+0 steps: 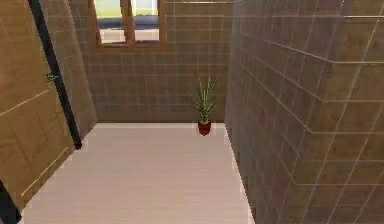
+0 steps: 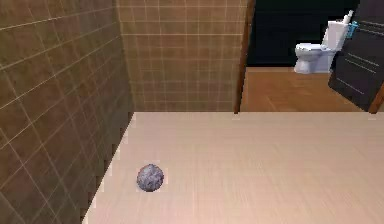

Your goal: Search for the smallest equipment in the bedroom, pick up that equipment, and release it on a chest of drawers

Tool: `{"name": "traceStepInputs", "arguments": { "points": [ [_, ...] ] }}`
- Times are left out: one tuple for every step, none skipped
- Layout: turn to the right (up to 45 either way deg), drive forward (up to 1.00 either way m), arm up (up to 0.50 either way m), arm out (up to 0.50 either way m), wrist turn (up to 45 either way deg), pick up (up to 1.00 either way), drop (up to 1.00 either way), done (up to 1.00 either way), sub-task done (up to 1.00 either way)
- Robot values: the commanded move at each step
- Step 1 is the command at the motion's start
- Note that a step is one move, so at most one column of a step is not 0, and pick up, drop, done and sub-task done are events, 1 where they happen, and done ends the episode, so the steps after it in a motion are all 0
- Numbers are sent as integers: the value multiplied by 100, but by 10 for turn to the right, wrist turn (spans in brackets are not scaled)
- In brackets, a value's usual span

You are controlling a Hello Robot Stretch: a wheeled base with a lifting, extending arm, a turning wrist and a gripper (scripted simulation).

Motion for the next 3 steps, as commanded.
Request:
{"name": "traceStepInputs", "arguments": {
  "points": [
    [450, 0, 0, 0, 0, 0, 0, 0, 0],
    [450, 0, 0, 0, 0, 0, 0, 0, 0],
    [390, 0, 0, 0, 0, 0, 0, 0, 0]
  ]
}}
